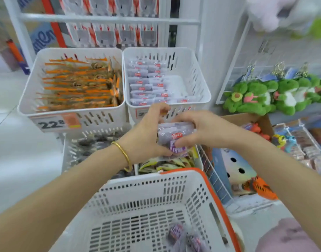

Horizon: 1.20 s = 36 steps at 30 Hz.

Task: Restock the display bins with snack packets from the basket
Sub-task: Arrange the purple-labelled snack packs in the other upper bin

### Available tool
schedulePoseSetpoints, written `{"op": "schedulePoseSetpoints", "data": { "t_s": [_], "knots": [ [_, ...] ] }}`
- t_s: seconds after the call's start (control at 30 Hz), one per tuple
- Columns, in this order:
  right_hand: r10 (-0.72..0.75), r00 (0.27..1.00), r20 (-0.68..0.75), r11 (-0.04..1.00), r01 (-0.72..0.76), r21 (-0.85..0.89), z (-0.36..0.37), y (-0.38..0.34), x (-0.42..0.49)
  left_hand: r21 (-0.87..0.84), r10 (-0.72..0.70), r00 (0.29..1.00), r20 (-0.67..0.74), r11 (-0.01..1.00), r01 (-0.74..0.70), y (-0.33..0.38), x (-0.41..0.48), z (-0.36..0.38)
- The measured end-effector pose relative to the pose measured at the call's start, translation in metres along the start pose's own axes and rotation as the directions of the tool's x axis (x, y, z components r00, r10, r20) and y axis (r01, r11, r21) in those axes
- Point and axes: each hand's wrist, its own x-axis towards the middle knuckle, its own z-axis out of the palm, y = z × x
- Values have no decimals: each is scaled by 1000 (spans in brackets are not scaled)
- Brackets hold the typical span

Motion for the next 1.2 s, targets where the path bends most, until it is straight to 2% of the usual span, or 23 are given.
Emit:
{"op": "schedulePoseSetpoints", "data": {
  "t_s": [0.1,0.17,0.23,0.3,0.4,0.53,0.7,0.9,0.97,1.07,1.13,1.2],
  "knots": [
    [-11,976,-217,998,-2,-62,-41,20,24,-49,37,997,-62,998,-40,3,51,-5],
    [-13,913,-409,998,-12,-59,-69,35,46,-26,6,989,-149,1000,-10,-7,84,-13],
    [-20,848,-530,997,-21,-70,-86,51,74,269,13,985,-169,962,33,-26,113,-20],
    [-35,850,-525,981,-70,-179,-93,71,106,534,-54,995,-82,841,90,-47,134,-23],
    [-15,901,-433,949,-124,-290,-85,98,143,685,-149,989,25,723,91,-71,149,-17],
    [49,941,-335,939,-157,-304,-62,119,166,646,-167,986,6,753,124,-80,146,-12],
    [219,975,-42,920,-220,-324,-53,124,170,622,-145,989,-19,773,125,-79,143,-11],
    [261,965,15,920,-244,-305,-44,110,163,639,-125,992,-26,761,113,-81,145,-9],
    [234,972,-9,935,-227,-271,-37,106,153,624,-112,993,-39,773,112,-76,143,-10],
    [170,968,-183,958,-205,-198,-40,90,115,541,8,991,-137,838,68,-56,117,-15],
    [167,936,-309,977,-199,-74,-37,72,80,487,96,977,-191,874,9,-39,76,-16],
    [195,897,-397,981,-171,97,-18,49,47,450,110,980,-165,893,-25,-24,22,-12]
  ]
}}
